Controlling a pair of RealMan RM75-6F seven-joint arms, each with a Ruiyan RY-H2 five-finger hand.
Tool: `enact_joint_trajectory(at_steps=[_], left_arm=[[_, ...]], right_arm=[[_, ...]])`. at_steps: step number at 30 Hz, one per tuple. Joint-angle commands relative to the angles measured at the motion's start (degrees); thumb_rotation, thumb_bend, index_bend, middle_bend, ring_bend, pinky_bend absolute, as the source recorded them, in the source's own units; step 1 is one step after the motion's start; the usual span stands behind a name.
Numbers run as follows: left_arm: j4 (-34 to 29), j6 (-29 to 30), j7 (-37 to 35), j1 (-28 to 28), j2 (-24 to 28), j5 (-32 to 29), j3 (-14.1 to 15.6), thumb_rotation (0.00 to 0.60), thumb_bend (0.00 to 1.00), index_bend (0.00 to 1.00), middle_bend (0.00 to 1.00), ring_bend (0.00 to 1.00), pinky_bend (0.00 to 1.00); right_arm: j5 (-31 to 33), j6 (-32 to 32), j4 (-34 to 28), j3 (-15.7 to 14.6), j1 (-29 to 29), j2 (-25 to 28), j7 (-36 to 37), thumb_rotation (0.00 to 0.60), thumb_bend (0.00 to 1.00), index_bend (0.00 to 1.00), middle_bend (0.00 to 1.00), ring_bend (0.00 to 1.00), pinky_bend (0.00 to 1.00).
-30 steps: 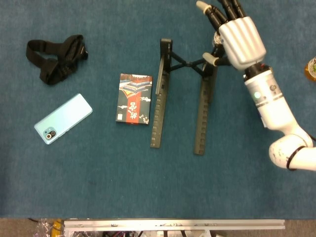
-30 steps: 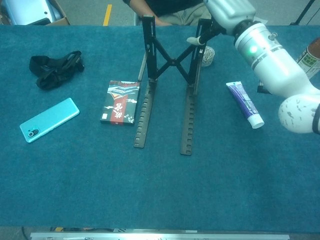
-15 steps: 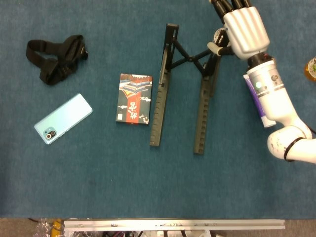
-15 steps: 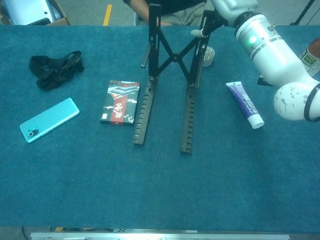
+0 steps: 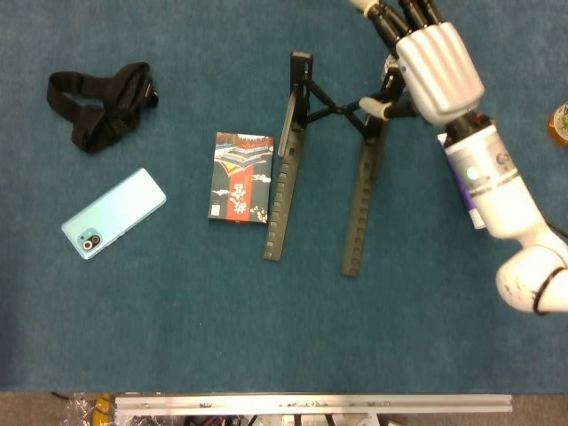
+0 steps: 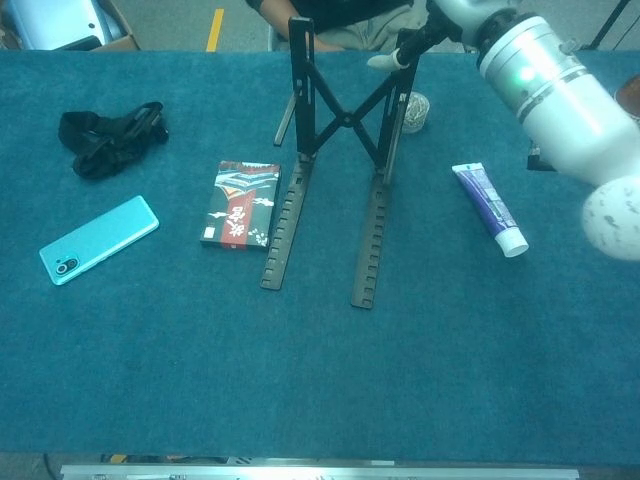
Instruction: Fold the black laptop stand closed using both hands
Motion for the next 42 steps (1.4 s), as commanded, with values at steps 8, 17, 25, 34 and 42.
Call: enact_joint_trajectory(at_steps=[8,17,25,34,42], left_arm=[[0.21,-0.49,-0.01,-0.24,-0.43,0.12,0.11,0.6,0.26,0.04,0.01,0.0,0.01],[0.48,-0.75,-0.25,-0.33,-0.49,0.1,0.15,0.6,0.26,0.04,0.01,0.0,0.01],[0.89,-0.64,-0.8,0.17,-0.79,-0.41,0.43,0.6,0.26,0.04,0.0,0.0,0.01],[1.78,-0.05,-2.14,1.08,-0.27,-1.18,0.51,0.6,0.26,0.04,0.0,0.0,0.01],[2.21,0.37,-3.18,1.74,0.13,-1.41,0.62,0.6,0.26,0.04,0.0,0.0,0.01]], right_arm=[[-3.06,-1.34,-18.15,-4.12,-4.02,10.13,6.84,0.6,0.05,0.1,0.22,0.05,0.03],[-0.75,-8.44,-21.35,-6.41,-2.59,10.44,13.97,0.6,0.12,0.1,0.23,0.05,0.03],[3.06,-14.47,-16.86,-5.47,2.32,3.44,16.28,0.6,0.12,0.1,0.24,0.05,0.03],[8.74,-18.24,-9.41,-2.79,8.16,-6.15,16.97,0.6,0.13,0.1,0.25,0.05,0.03],[12.55,-19.78,-1.98,-1.58,11.08,-11.95,17.44,0.6,0.13,0.1,0.26,0.05,0.03]])
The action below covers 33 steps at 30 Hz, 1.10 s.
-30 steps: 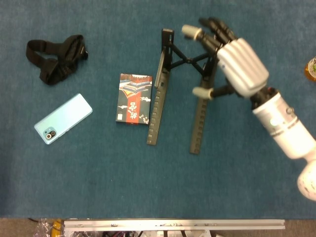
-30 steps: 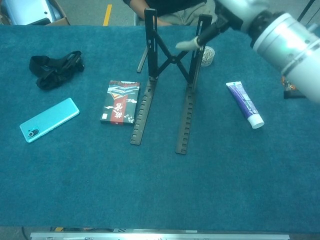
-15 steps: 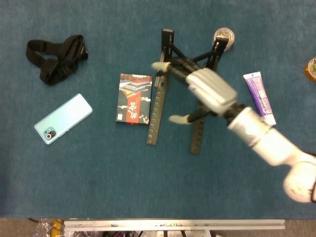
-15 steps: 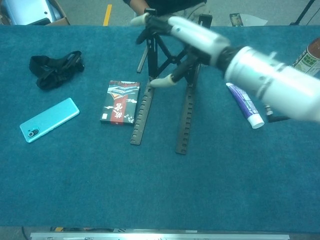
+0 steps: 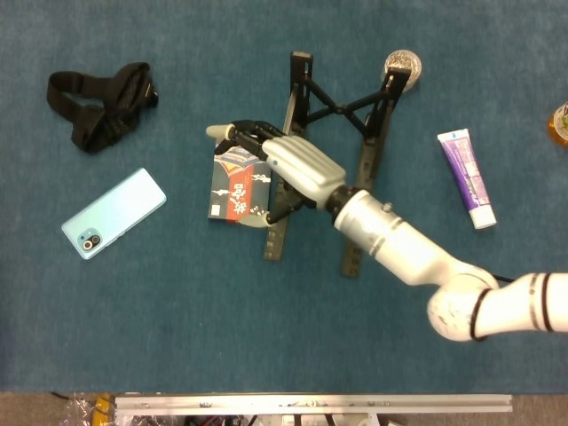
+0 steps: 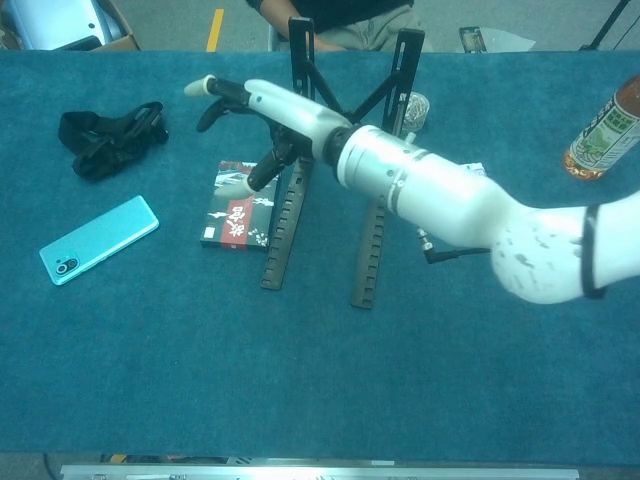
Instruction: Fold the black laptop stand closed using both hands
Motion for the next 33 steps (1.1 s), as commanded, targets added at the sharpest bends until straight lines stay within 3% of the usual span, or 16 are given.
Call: enact_joint_trajectory(at_steps=[1,17,33], left_arm=[[0.07,0.09,-0.17,0.12,0.1,0.0,0.01,0.6,0.26,0.04,0.0,0.0,0.01],[0.54,-0.08,-0.54,0.04,-0.06,0.07,-0.3,0.6,0.26,0.04,0.0,0.0,0.01],[1.17,0.07,-1.02,0.12,-0.42,0.24,-0.48,0.6,0.26,0.04,0.0,0.0,0.01]], right_arm=[[1.17,-0.98,2.98,0.39,1.05,-2.09,0.76,0.6,0.13,0.1,0.26,0.05,0.03],[2.47,-4.08,14.91,-0.52,0.9,-5.89,4.23,0.6,0.13,0.1,0.26,0.05,0.03],[3.94,-4.17,16.57,0.01,-0.2,-4.78,3.37,0.6,0.13,0.1,0.26,0.05,0.03]])
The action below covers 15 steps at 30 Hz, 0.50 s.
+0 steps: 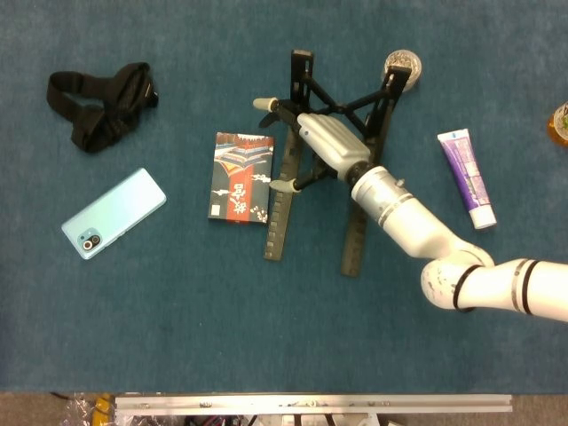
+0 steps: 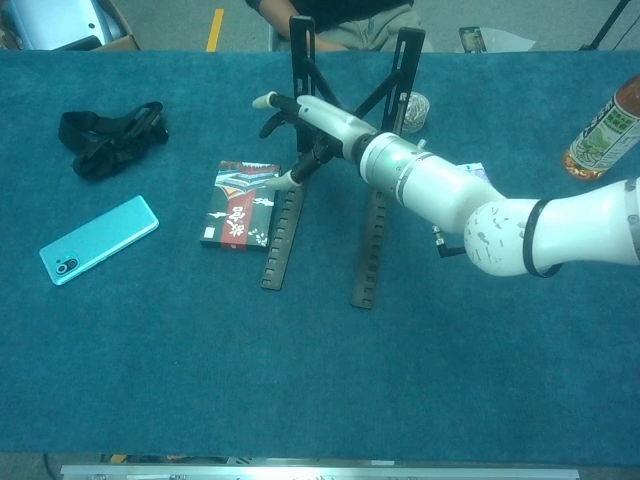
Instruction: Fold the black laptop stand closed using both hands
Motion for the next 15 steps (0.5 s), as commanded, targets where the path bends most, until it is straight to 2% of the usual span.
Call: enact_joint_trajectory(at_steps=[1,7,15], left_arm=[[0.11,-0.05,-0.1,-0.01,-0.07,0.0,-0.01,0.6,0.26,0.04,0.0,0.0,0.01],[0.39,-0.05,-0.28,0.01,-0.17,-0.01,-0.08,0.6,0.26,0.04,0.0,0.0,0.01],[0.38,0.06,-0.31,0.12,-0.15,0.12,-0.04,0.6,0.26,0.04,0.0,0.0,0.01]], right_arm=[[0.02,0.14,-0.03,0.06,-0.15,0.2,-0.18,0.6,0.13,0.1,0.26,0.05,0.03],[-1.13,0.25,-2.95,-0.46,-1.27,1.87,0.27,0.6,0.13,0.1,0.26,0.05,0.03],[-7.94,2.72,-14.48,-3.61,-5.99,9.77,2.41,0.6,0.13,0.1,0.26,0.05,0.03]])
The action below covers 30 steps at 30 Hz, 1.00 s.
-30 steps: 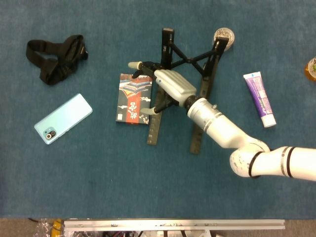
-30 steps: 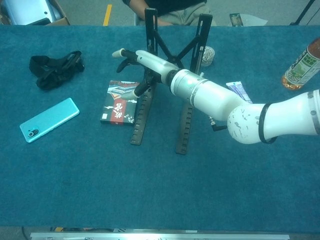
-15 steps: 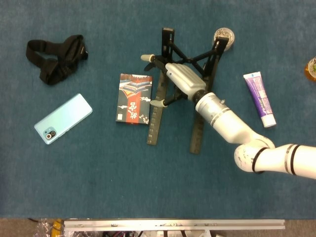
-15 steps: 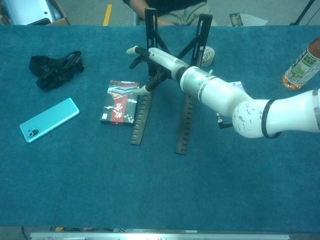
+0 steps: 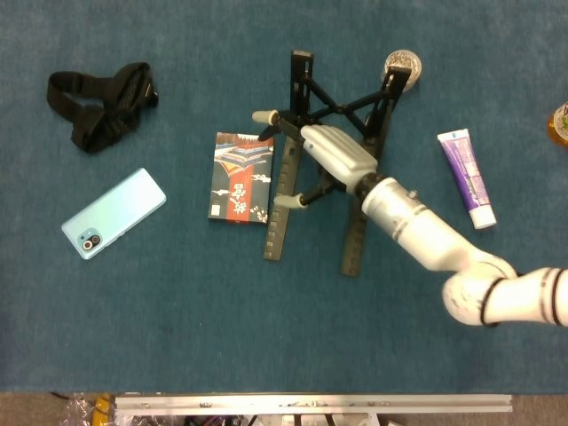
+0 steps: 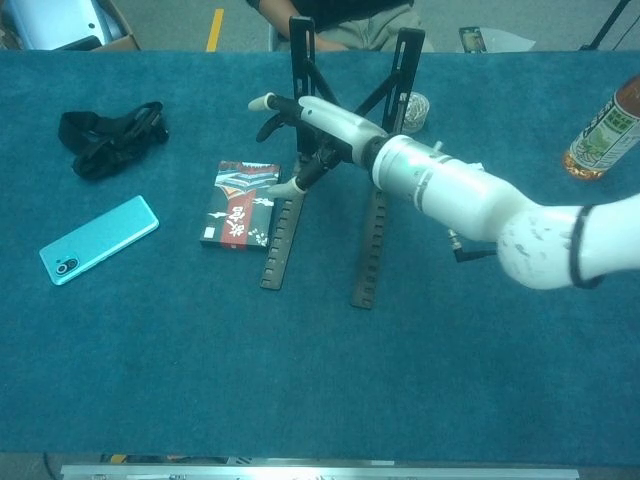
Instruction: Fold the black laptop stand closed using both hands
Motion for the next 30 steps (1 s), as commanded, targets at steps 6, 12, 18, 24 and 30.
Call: enact_joint_trajectory(at_steps=[6,12,18,24,30], left_arm=[[0.13,-0.89,0.18,-0.35,-0.32,-0.26,0.04,0.6,0.26,0.04,0.0,0.0,0.01],[-0.29,-1.37,0.95,-0.87,-0.48,-0.07,-0.07,0.6,0.26,0.04,0.0,0.0,0.01],[-1.0,-2.0,2.15,-1.54,-0.97,0.47,0.02,0.6,0.26,0.04,0.0,0.0,0.01],[-1.31,-1.6,2.54,-1.5,-1.03,0.57,-0.03,0.6,0.26,0.04,0.0,0.0,0.01],[-1.34,-1.47,2.45,-1.3,-0.82,0.36,0.07,0.6,0.26,0.04,0.0,0.0,0.01]], right_arm=[[-7.68,3.18,-12.04,-5.45,-7.65,11.94,4.93,0.6,0.13,0.1,0.26,0.05,0.03],[-13.03,4.76,-14.98,-8.94,-11.48,18.44,9.3,0.6,0.13,0.1,0.26,0.05,0.03],[-15.39,5.68,-13.42,-9.99,-12.78,19.85,12.82,0.6,0.13,0.1,0.26,0.05,0.03],[-15.33,5.15,-10.38,-9.93,-12.54,18.33,14.61,0.6,0.13,0.1,0.26,0.05,0.03],[-14.81,4.85,-7.91,-9.9,-12.4,16.87,14.92,0.6,0.13,0.1,0.26,0.05,0.03]])
